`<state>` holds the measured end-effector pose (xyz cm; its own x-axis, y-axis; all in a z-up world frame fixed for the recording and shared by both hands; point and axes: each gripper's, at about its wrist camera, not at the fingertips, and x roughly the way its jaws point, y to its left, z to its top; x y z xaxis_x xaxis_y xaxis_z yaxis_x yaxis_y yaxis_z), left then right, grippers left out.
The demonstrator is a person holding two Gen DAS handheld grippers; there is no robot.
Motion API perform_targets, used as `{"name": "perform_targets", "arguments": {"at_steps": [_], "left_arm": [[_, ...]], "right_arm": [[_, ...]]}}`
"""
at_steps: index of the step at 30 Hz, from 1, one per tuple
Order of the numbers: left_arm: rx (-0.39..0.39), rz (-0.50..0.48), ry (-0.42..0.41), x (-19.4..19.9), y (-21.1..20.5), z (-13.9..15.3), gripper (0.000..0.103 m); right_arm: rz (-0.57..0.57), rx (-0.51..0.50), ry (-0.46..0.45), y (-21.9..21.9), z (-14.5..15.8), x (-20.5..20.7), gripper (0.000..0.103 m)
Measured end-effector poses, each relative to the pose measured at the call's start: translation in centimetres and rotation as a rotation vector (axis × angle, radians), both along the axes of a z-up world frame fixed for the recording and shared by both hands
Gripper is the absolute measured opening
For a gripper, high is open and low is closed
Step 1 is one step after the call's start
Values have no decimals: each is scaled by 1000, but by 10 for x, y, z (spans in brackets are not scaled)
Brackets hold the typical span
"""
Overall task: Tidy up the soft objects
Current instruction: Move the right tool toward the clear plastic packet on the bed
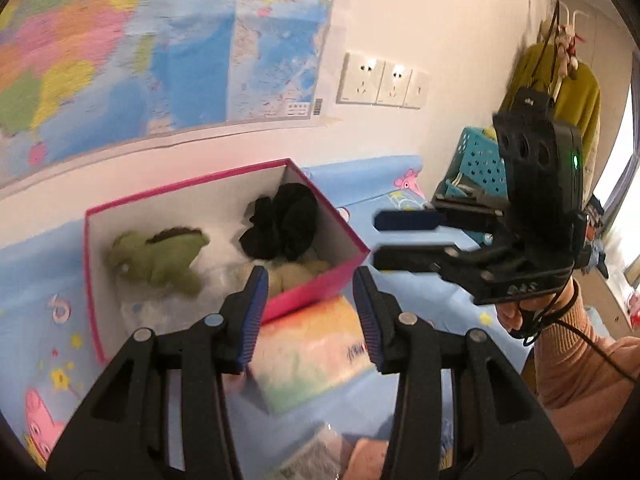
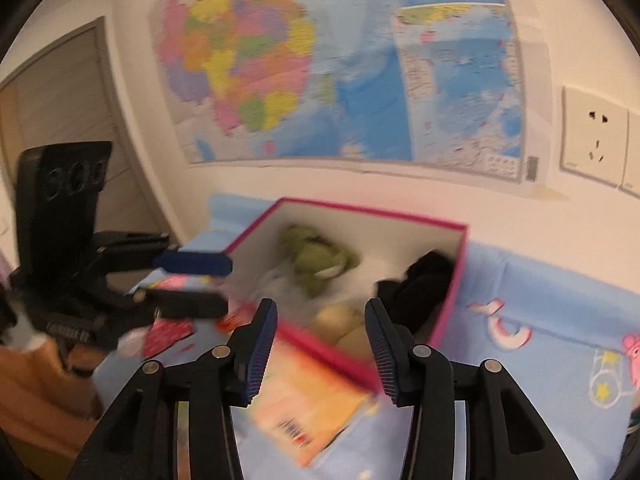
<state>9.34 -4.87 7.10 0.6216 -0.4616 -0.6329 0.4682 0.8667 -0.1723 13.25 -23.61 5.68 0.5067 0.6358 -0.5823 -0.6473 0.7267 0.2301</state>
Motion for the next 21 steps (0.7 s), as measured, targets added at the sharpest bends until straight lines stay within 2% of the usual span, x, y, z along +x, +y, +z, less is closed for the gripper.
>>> {"name": "perform_targets", "arguments": {"at_steps": [4, 8, 15, 21], "left_arm": [[-28, 29, 35, -22, 19, -14, 46], [-23, 52, 113, -37, 31, -40, 46], [-27, 79, 214, -65, 44, -78, 46], [-31, 102, 283, -84, 48, -104, 46]], "right_arm": [[60, 8, 28, 8, -11, -30, 51], [112, -15, 94, 18, -34, -55, 51], [140, -23, 238, 30, -75, -69, 51], [161, -35, 286, 40, -91, -79, 51]]}}
